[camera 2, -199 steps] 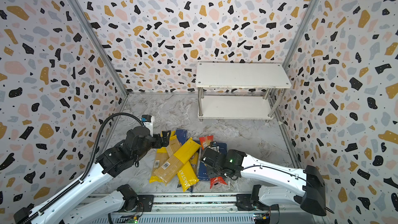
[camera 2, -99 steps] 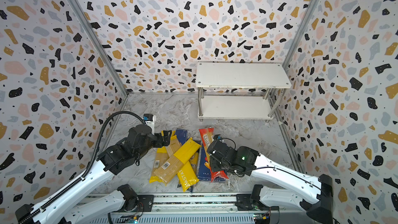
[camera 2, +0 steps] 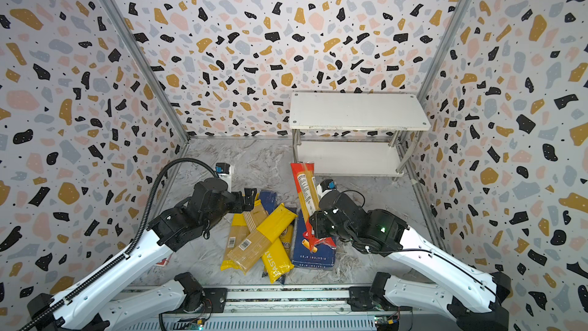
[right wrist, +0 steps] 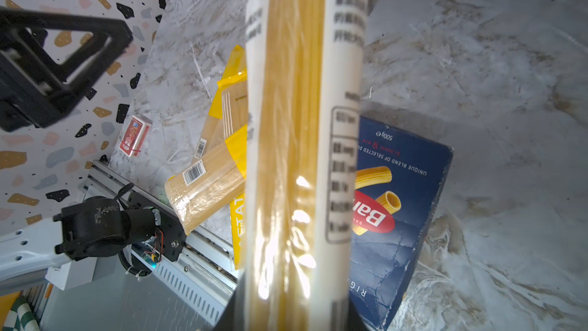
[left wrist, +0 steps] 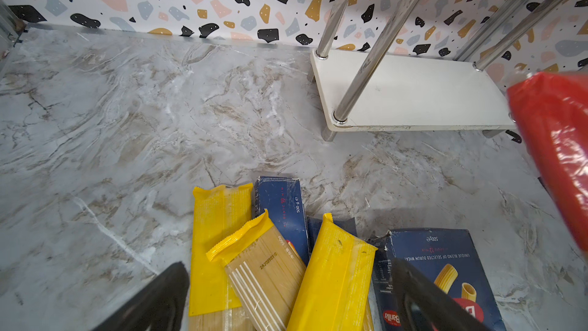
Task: Arrange pasta packages on shelves
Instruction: Pick up the pasta bag from the pasta box, then place the pasta bag on the shelf.
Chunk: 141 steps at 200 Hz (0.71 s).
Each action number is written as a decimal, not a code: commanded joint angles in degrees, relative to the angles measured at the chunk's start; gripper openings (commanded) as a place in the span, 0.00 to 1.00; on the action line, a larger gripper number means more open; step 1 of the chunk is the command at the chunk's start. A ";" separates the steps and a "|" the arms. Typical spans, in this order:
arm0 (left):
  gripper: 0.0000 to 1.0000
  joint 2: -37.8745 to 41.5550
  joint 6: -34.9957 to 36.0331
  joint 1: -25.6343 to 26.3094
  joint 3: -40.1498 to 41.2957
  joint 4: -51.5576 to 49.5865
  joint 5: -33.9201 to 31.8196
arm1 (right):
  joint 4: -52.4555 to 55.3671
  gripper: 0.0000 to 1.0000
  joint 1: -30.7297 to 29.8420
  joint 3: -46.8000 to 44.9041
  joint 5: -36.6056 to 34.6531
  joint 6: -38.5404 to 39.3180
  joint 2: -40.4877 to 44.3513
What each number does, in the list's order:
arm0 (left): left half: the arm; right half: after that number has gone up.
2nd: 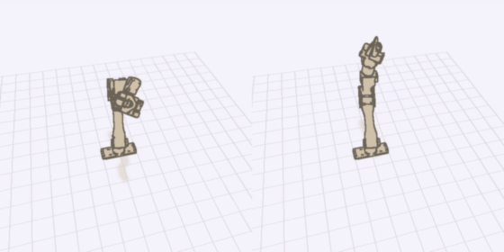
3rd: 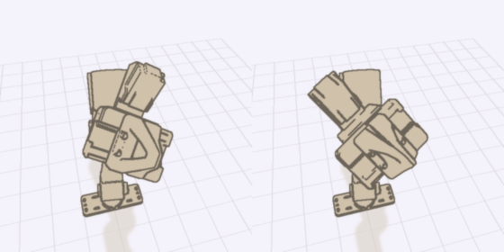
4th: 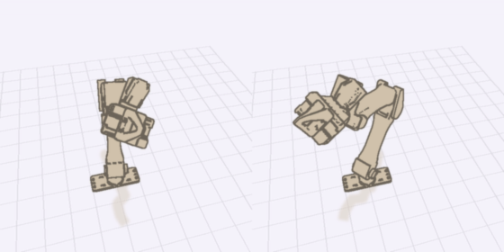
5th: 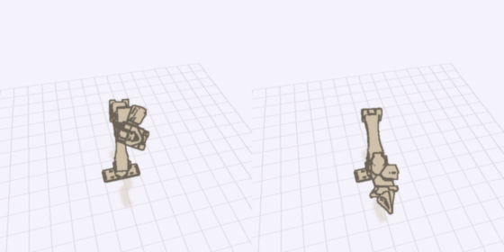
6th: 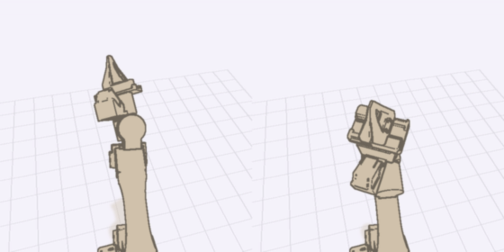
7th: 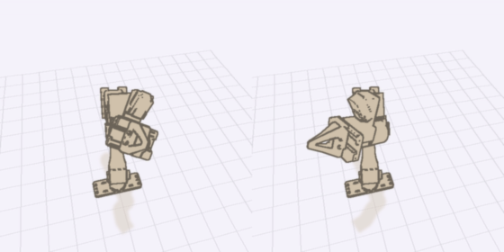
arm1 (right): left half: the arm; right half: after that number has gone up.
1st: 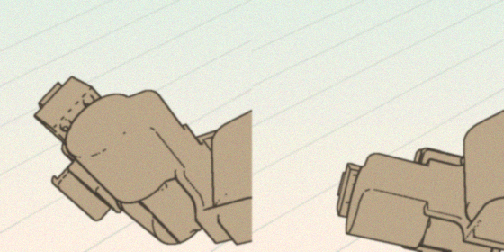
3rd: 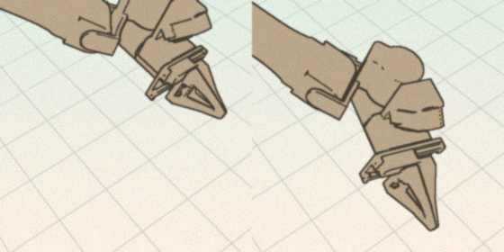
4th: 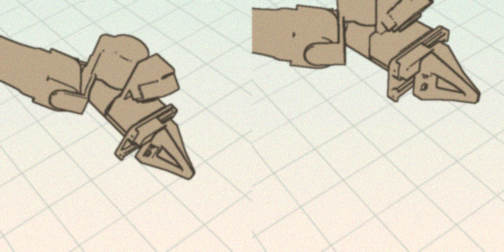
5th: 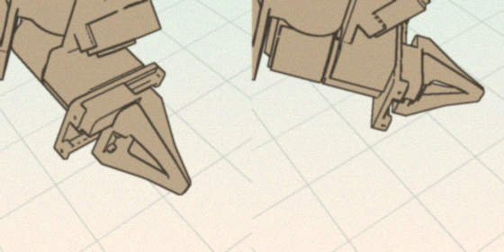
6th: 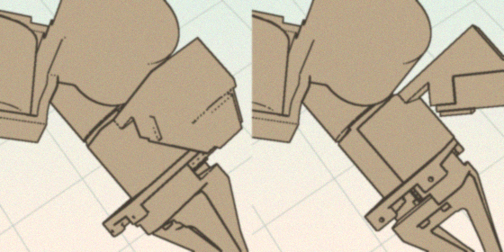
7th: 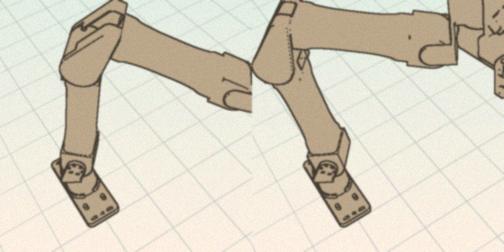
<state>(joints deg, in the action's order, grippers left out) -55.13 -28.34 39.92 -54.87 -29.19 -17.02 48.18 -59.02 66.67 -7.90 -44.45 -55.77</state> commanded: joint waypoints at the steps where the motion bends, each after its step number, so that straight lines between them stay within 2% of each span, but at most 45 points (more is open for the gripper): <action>1: 0.99 -0.49 1.16 0.24 -2.59 0.43 -0.07 | -8.14 0.16 0.95 7.29 -3.97 4.20 1.61; 66: 1.00 -3.50 2.06 0.62 -7.03 1.17 2.31 | -9.33 0.17 6.64 20.49 -6.54 12.88 -5.32; 100: 0.99 -5.82 2.32 0.86 -9.23 2.08 3.20 | -9.69 0.16 12.34 30.66 -3.11 17.67 -12.72; 141: 1.00 -8.11 2.82 1.11 -12.29 2.94 4.03 | -9.22 0.16 23.20 45.75 3.60 21.78 -24.00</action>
<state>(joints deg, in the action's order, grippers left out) -62.59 -26.98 40.69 -64.42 -28.25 -13.93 46.72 -40.99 102.85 -7.22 -27.38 -77.71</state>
